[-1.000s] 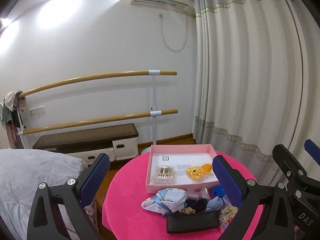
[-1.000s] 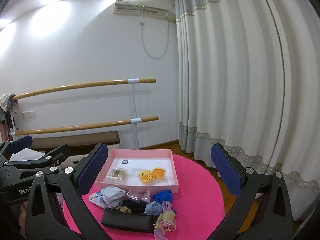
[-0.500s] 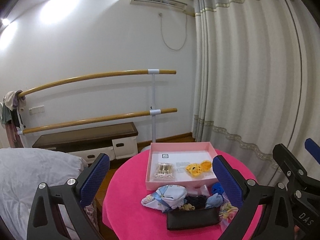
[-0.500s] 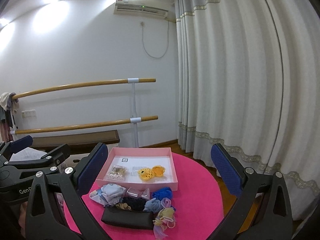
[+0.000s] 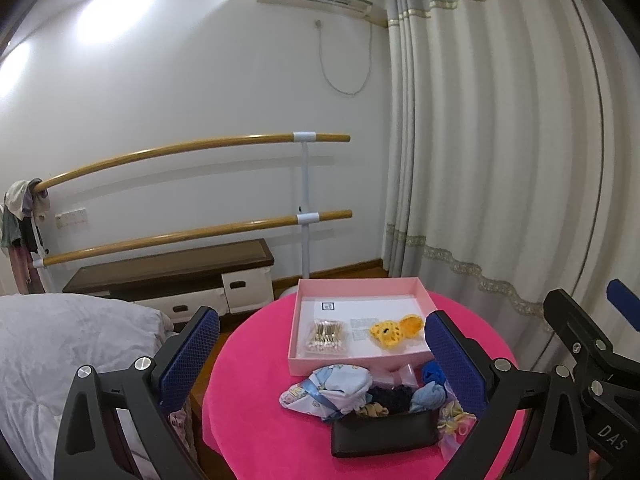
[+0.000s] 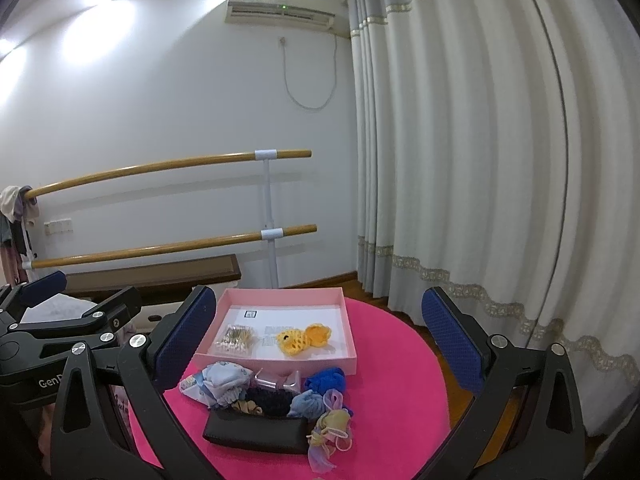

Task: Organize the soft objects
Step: 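Move the right gripper down onto the pastel mesh bath puff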

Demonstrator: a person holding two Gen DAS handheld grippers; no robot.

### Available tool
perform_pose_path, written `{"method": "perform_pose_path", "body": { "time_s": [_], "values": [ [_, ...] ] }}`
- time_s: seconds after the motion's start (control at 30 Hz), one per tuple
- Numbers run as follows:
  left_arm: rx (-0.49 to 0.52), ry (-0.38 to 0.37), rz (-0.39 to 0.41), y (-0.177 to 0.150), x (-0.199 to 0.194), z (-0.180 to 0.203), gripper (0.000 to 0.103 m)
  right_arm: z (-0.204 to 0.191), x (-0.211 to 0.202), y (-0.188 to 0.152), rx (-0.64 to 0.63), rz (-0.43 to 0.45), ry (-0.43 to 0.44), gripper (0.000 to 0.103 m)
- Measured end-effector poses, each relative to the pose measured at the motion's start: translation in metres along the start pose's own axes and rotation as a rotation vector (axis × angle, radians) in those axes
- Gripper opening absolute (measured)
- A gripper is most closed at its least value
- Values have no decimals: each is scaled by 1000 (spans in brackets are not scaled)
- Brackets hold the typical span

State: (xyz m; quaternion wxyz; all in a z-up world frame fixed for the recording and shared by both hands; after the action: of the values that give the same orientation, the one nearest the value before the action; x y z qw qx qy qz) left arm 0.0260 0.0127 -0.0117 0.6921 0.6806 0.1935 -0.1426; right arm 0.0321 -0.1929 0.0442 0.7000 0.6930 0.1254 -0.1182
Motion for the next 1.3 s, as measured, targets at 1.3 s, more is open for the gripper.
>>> {"method": "perform_pose_path", "body": {
  "time_s": [1.3],
  "values": [
    [-3,63,-602,-106,191,-26,102,30,140,-182,20,-612,-126,103]
  ]
}}
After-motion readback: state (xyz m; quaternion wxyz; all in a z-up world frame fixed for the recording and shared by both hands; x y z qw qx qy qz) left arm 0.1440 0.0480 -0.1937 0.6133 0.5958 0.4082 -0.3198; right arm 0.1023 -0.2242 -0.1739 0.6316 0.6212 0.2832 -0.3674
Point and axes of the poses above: each gripper's, at about its wrist camera, not at the fingertips, and x roughly the way its jaws point, z to its right, y to its top, the point moved 9 cm from there along x, roughly the way its jaws point, and after that the axes turned 4 degrees about -z, right-handed, at the moved point
